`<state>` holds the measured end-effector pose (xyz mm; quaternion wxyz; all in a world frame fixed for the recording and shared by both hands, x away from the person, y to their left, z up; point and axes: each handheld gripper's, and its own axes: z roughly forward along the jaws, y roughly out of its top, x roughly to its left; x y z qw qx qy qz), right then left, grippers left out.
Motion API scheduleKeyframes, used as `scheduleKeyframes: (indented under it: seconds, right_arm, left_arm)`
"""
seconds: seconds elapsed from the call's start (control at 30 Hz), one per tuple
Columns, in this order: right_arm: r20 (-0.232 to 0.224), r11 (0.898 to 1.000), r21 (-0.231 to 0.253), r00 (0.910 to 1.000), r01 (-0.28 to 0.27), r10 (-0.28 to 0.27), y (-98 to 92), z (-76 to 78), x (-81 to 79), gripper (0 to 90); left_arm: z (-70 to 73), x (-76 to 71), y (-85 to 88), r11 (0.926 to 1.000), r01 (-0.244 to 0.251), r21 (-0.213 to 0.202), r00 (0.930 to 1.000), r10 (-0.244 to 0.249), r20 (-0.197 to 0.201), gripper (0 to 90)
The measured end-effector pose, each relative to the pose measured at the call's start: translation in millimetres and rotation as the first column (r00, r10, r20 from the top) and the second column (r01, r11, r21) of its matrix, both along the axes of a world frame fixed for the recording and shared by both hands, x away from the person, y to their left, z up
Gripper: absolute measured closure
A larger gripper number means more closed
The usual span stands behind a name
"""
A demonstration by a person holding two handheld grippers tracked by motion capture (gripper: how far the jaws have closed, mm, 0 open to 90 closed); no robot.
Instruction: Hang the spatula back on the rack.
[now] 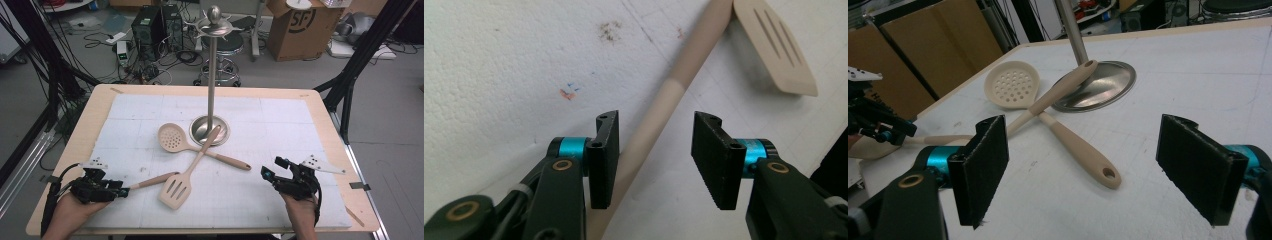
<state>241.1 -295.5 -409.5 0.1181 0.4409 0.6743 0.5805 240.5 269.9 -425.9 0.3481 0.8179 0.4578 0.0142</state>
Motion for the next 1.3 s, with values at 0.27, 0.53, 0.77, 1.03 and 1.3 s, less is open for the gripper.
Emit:
scheduleKeyframes:
  seconds: [0.27,0.53,0.77,1.03,1.3]
  right_arm:
    - [0.005,1.0,-0.001,1.0,0.005,-0.005,-0.9,-0.2,-0.3,19.9]
    - [0.001,1.0,-0.001,1.0,0.009,-0.009,-1.2,-0.2,-1.0,19.9]
    - [0.003,1.0,-0.003,0.9999,0.01,-0.01,-1.8,-0.3,-0.9,20.0]
    - [0.007,1.0,-0.004,1.0,0.006,-0.006,-1.5,0.5,-1.9,20.0]
    - [0.011,1.0,0.002,0.9999,0.011,-0.011,-3.2,0.8,-2.0,20.0]
  left_arm:
    - [-2.5,1.8,-2.0,0.9986,0.015,0.05,0.9998,-0.014,-0.013,56.9]
    - [-7.0,5.4,-4.4,0.9962,0.028,0.082,0.999,-0.025,-0.036,57.3]
    - [-8.0,9.3,-5.7,0.9932,0.047,0.107,0.9978,-0.042,-0.052,59.8]
    - [-1.9,10.1,-27.7,0.9459,0.114,0.304,0.9935,-0.108,-0.037,64.2]
    - [-3.6,14.3,-13.5,0.9672,0.098,0.234,0.9951,-0.092,-0.037,78.2]
